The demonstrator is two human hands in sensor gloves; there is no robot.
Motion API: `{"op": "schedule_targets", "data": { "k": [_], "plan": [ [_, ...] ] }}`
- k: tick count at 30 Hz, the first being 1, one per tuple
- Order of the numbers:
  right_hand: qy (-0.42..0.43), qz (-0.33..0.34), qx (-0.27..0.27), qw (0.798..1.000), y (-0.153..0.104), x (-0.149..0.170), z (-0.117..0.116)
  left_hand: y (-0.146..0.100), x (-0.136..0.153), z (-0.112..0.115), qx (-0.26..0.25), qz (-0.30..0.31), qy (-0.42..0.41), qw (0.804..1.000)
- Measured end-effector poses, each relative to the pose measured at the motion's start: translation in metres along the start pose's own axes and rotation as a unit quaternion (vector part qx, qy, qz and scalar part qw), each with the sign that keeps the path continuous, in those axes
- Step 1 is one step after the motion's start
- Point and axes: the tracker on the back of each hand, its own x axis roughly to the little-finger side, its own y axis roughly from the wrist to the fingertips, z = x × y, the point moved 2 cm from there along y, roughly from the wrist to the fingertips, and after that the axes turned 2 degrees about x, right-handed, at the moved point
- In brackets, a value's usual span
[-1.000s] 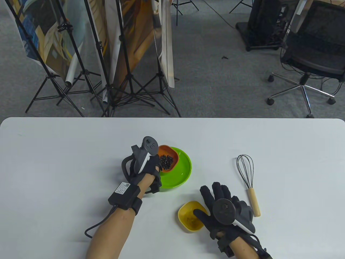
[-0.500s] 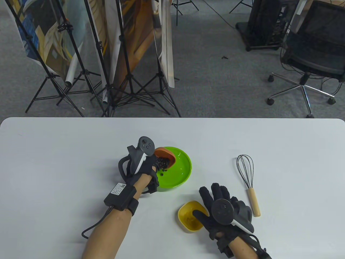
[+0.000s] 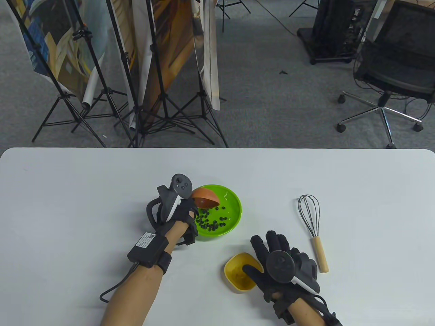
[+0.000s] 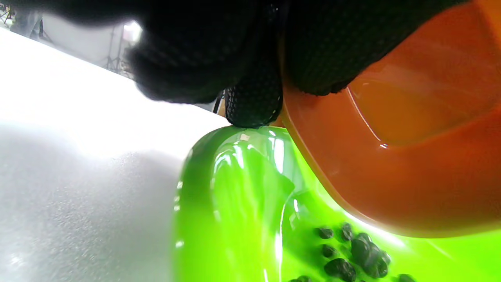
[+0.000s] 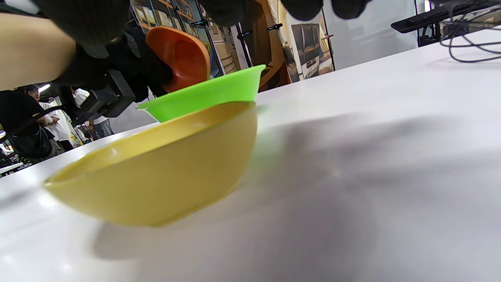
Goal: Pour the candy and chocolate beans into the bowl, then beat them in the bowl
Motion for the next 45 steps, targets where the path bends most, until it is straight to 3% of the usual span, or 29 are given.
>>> {"op": "schedule_targets", "data": {
  "k": [12,22,28,34,39,45],
  "plan": [
    [-0.001,-0.001,-0.008,1.000,0.000,0.000,-0.001,0.001,0.006,-0.007,-0.003,0.016,-0.034,0.999],
    [-0.002,-0.002,-0.009,1.000,0.000,0.000,-0.001,0.005,0.034,-0.026,-0.019,-0.009,-0.025,0.999],
    [-0.001,-0.006,-0.009,1.000,0.000,0.002,-0.001,0.021,0.089,-0.045,-0.039,-0.092,0.010,0.995],
    [-0.003,-0.011,-0.016,1.000,0.002,0.004,-0.003,0.037,0.180,-0.055,-0.028,-0.235,-0.015,0.971],
    [-0.004,-0.012,-0.018,1.000,0.002,0.005,-0.003,0.034,0.236,-0.055,-0.015,-0.298,-0.038,0.954],
    [-0.006,-0.013,-0.023,1.000,0.002,0.005,-0.004,0.030,0.261,-0.047,-0.007,-0.317,-0.057,0.947]
  ]
}}
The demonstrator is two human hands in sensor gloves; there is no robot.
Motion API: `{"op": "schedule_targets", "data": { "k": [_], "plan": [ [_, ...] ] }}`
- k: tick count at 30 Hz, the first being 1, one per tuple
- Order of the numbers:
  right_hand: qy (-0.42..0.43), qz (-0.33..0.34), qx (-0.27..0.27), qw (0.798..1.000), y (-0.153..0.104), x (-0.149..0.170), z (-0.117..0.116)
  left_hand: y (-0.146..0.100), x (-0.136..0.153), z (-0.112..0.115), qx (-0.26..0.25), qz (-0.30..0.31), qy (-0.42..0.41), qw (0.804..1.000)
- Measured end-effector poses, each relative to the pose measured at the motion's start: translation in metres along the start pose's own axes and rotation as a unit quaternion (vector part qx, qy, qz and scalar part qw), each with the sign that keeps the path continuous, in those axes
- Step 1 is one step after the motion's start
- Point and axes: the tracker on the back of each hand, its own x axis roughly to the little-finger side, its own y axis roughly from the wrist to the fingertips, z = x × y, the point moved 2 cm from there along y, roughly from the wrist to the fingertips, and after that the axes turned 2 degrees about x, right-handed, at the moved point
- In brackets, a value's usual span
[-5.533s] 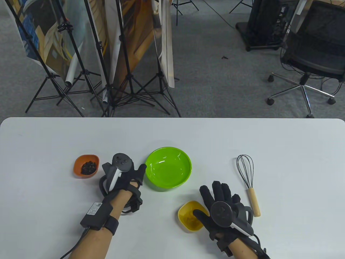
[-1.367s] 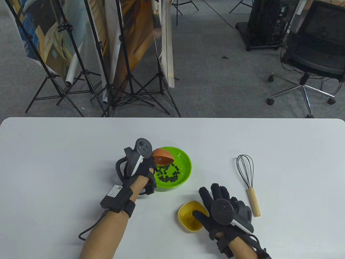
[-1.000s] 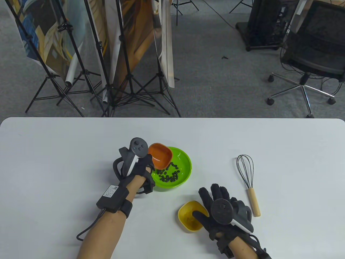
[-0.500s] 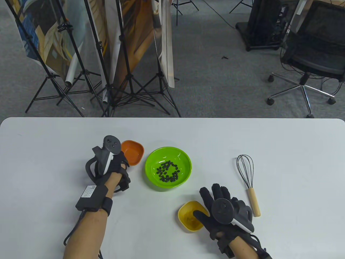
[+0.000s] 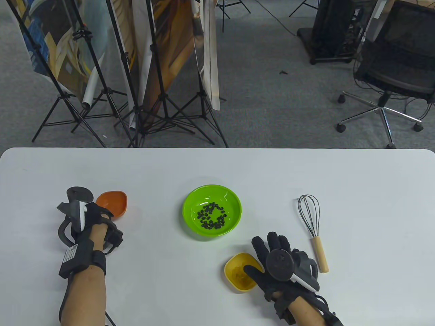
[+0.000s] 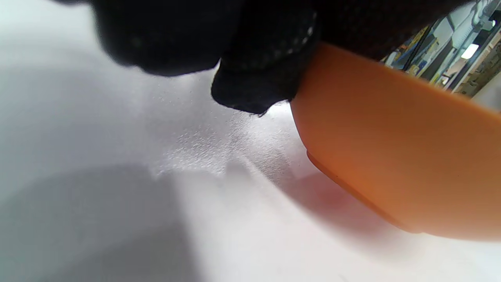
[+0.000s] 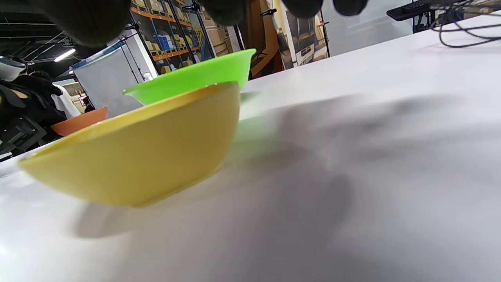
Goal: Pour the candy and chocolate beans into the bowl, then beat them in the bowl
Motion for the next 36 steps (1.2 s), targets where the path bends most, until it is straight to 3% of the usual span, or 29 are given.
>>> {"op": "schedule_targets", "data": {
  "k": [11,19,23,29,36],
  "plan": [
    [0.003,-0.004,-0.002,1.000,0.000,0.001,0.000,-0.001,0.001,0.007,-0.003,0.000,0.009,1.000],
    [0.006,-0.001,0.002,1.000,0.000,0.001,0.002,-0.024,-0.014,-0.010,-0.025,0.039,0.022,0.999],
    [0.008,-0.003,0.001,1.000,0.000,0.002,0.002,-0.056,-0.035,-0.016,-0.020,0.114,0.015,0.993],
    [0.017,-0.009,0.006,1.000,0.000,0.008,0.004,-0.134,-0.060,-0.018,-0.005,0.253,0.021,0.967],
    [0.025,-0.014,0.013,1.000,-0.001,0.010,0.007,-0.215,-0.052,-0.001,0.022,0.373,0.023,0.927]
  ]
}}
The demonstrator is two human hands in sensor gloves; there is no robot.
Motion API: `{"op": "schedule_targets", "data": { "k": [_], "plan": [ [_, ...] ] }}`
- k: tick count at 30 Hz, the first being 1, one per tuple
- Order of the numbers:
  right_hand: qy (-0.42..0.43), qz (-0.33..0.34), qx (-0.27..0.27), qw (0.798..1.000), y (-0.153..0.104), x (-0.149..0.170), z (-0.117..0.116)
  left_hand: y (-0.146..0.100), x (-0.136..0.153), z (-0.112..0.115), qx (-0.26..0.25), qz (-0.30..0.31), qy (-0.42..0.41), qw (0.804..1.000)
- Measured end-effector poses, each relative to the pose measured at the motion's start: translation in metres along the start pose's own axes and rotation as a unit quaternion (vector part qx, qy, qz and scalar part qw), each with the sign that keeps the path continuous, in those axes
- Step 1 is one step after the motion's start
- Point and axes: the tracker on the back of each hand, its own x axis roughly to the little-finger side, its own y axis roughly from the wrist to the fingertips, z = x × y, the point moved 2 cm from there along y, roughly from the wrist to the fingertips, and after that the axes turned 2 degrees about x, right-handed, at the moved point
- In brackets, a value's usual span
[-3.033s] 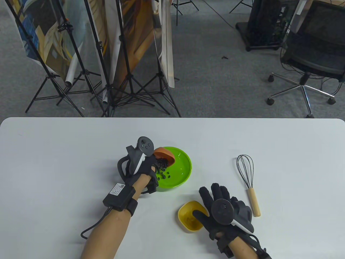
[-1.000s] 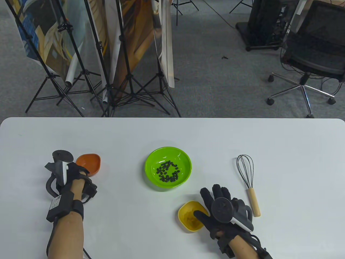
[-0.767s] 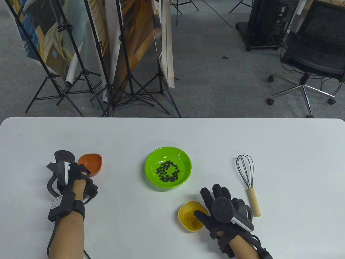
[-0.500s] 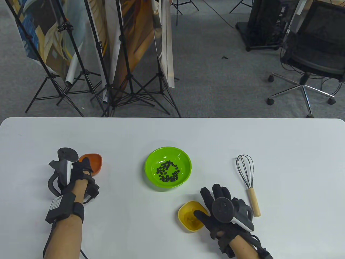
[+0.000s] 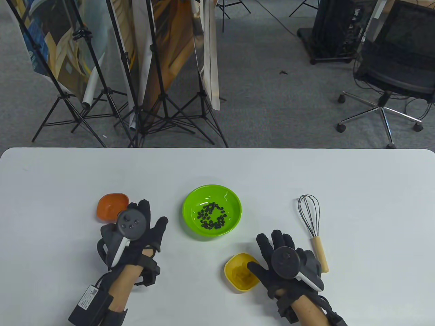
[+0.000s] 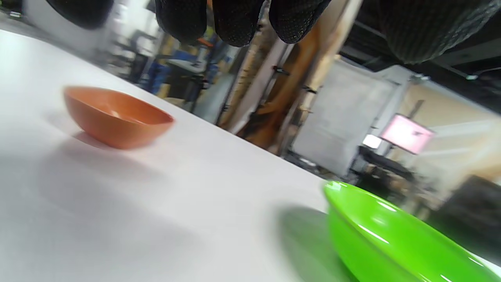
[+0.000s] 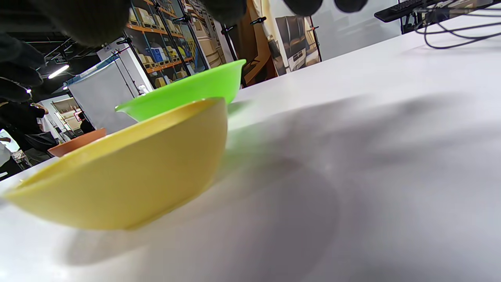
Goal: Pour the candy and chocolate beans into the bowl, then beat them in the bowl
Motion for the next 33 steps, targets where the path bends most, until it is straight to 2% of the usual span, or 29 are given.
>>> {"op": "schedule_targets", "data": {
  "k": [4,9,11,16,23,33],
  "plan": [
    [-0.003,0.000,-0.003,1.000,0.000,-0.001,-0.002,-0.013,-0.015,0.011,0.009,0.042,0.054,0.998],
    [-0.011,-0.013,0.013,1.000,-0.001,-0.001,0.000,-0.014,-0.027,0.011,0.021,0.064,0.035,0.997],
    [-0.005,-0.030,0.017,0.999,0.000,-0.001,0.002,-0.015,-0.028,0.012,0.026,0.072,0.023,0.997],
    [0.085,-0.122,0.037,0.988,0.000,0.009,0.008,-0.016,-0.023,0.015,0.034,0.075,0.042,0.996],
    [0.054,-0.153,-0.043,0.986,0.011,0.007,-0.015,-0.019,-0.026,0.015,0.040,0.085,0.032,0.995],
    [0.044,-0.153,-0.041,0.986,0.015,0.002,-0.022,-0.021,-0.029,0.015,0.038,0.093,0.030,0.994]
  ]
}}
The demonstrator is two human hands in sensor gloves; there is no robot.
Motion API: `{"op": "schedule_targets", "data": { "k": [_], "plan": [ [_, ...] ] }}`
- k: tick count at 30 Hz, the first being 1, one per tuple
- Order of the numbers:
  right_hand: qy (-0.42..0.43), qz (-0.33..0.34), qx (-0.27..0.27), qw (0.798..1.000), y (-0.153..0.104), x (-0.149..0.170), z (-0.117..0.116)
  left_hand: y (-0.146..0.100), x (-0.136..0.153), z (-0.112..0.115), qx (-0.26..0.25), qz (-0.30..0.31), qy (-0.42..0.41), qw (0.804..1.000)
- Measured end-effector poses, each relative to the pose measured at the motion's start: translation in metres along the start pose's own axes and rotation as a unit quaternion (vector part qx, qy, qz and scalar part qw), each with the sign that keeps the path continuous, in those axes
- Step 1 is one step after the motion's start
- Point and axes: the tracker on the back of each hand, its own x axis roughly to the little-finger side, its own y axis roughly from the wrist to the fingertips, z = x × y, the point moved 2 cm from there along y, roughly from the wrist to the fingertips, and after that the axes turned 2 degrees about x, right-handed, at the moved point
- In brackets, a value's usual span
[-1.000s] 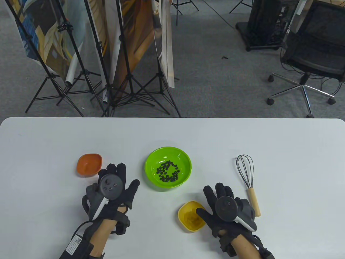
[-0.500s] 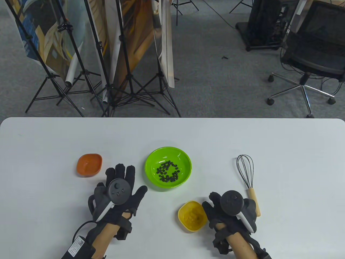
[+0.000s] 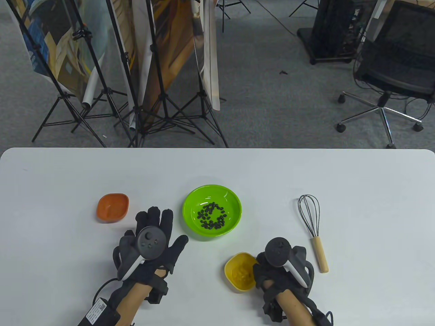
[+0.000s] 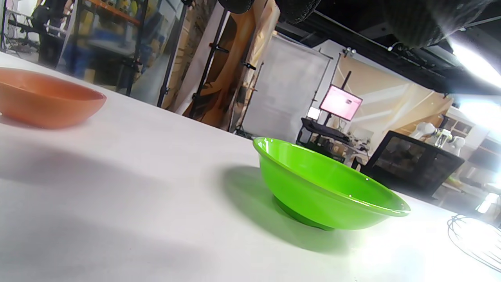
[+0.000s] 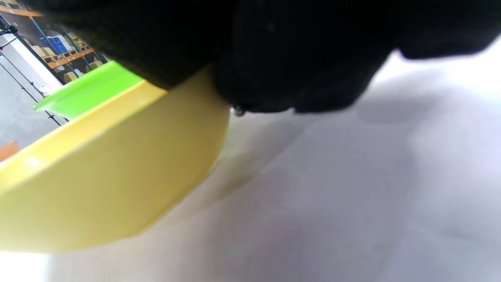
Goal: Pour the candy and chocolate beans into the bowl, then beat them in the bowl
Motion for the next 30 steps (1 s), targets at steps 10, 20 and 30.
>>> {"op": "schedule_targets", "data": {
  "k": [10,20,30],
  "plan": [
    [0.001,0.005,0.027,1.000,0.003,-0.003,0.001,0.000,0.000,-0.001,-0.002,-0.001,0.001,1.000],
    [0.008,0.022,0.095,0.995,0.013,-0.018,0.051,0.001,0.003,-0.003,-0.002,-0.001,-0.010,1.000],
    [0.018,0.018,0.150,0.988,0.062,-0.056,0.088,0.002,0.004,-0.003,0.003,0.000,-0.013,1.000]
  ]
}}
